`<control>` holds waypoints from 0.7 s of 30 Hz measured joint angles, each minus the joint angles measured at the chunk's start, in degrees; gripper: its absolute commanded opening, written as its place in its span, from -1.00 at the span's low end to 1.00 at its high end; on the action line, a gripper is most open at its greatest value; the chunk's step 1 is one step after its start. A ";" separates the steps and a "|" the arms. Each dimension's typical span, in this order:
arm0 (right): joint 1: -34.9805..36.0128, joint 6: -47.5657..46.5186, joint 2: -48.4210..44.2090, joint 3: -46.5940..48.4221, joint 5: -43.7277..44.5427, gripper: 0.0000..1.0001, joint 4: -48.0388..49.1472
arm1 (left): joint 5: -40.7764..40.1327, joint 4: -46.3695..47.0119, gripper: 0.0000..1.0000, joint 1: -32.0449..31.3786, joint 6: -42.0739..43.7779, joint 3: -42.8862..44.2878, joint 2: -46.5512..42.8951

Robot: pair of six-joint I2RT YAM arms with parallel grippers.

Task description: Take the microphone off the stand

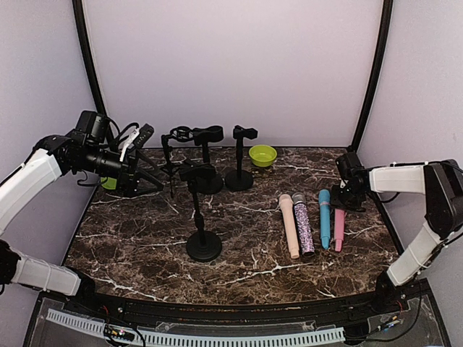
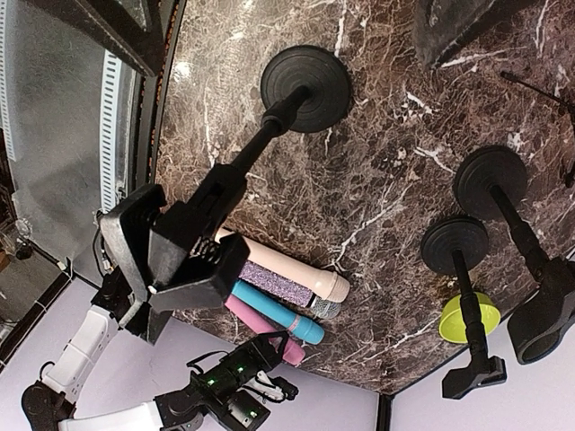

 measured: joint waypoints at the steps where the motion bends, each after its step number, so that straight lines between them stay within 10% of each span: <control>1: -0.07 0.15 0.00 0.00 -0.42 -0.17 0.02 | 0.04 0.00 0.98 0.00 0.09 -0.02 0.00; 9: -0.15 1.18 0.00 -0.15 -3.52 0.17 0.37 | 0.13 0.11 0.98 0.00 0.63 -0.02 0.00; 21: -0.15 1.38 -3.72 0.63 -4.79 0.18 -1.29 | 0.35 0.11 0.98 0.00 0.90 -0.02 0.07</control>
